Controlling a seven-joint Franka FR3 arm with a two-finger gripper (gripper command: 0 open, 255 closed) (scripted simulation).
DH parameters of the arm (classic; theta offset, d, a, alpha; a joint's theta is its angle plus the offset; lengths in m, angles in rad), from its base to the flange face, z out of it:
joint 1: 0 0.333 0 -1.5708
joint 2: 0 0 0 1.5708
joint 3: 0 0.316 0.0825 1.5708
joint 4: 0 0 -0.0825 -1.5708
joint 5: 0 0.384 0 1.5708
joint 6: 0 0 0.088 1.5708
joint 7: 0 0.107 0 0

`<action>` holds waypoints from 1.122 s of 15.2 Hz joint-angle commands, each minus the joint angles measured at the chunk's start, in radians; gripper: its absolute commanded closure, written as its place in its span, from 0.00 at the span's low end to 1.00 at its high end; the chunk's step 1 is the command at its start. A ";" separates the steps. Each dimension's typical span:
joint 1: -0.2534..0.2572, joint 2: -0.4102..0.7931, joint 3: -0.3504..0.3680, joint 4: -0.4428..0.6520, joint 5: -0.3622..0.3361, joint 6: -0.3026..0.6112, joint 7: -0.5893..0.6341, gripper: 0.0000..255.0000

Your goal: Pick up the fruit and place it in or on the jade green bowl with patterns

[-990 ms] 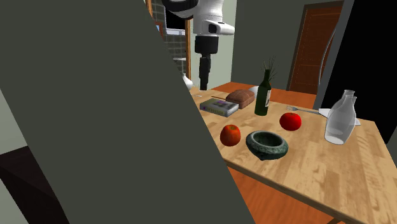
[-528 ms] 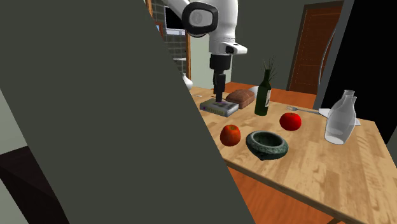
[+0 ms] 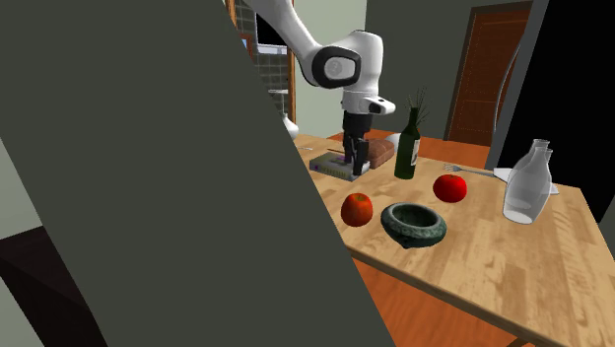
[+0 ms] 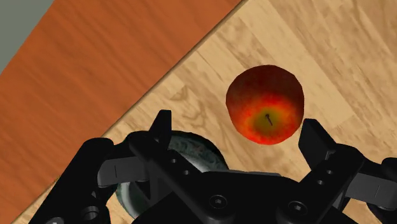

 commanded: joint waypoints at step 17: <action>0.124 0.358 -0.030 0.240 -0.132 0.105 0.056 0.00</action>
